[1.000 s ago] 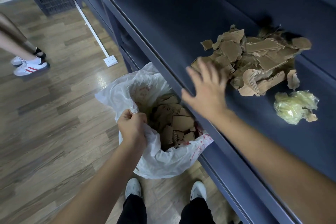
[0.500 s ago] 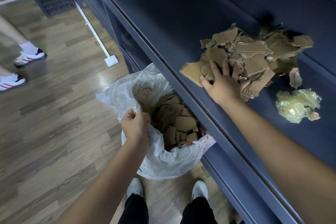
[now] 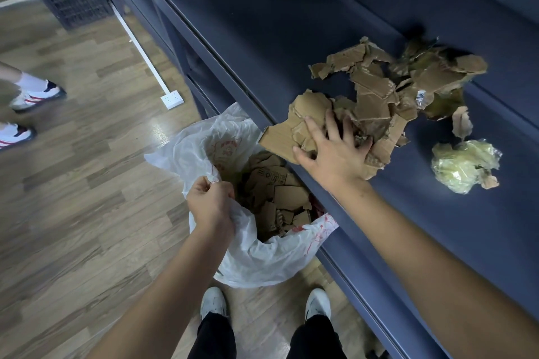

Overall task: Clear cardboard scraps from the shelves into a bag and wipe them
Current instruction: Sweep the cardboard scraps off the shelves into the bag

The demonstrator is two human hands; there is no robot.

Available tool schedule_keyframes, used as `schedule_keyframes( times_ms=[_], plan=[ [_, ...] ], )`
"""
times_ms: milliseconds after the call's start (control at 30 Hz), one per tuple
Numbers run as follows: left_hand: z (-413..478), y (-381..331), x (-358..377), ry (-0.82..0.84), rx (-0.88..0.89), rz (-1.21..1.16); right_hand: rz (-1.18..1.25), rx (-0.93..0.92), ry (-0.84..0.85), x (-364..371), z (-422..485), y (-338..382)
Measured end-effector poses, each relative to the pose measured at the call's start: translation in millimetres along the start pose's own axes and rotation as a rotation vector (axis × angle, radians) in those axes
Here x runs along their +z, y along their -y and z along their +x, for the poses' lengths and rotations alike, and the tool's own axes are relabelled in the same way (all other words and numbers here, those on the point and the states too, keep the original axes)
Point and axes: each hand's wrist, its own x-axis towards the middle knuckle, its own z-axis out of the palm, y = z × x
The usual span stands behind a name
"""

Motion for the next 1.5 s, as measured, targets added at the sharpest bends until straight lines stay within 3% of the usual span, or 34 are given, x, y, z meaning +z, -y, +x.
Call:
schedule_keyframes(
  times_ms=[633, 900, 967, 1167, 1300, 1500],
  plan=[
    [0, 3, 2, 0.006, -0.003, 0.001, -0.214, -0.232, 0.001, 15, -34, 16],
    [2, 4, 3, 0.028, -0.001, -0.04, -0.247, -0.451, -0.071, 6, -53, 30],
    [2, 6, 4, 0.015, -0.001, -0.042, -0.177, -0.538, -0.105, 9, -56, 34],
    [2, 10, 5, 0.012, -0.003, -0.021, 0.042, -0.721, 0.121, 15, -59, 42],
    [3, 11, 5, 0.035, -0.01, -0.032, 0.202, -0.734, 0.214, 12, -66, 47],
    [2, 8, 8, 0.043, -0.002, -0.045, 0.416, -0.754, -0.216, 0, -64, 43]
  ],
)
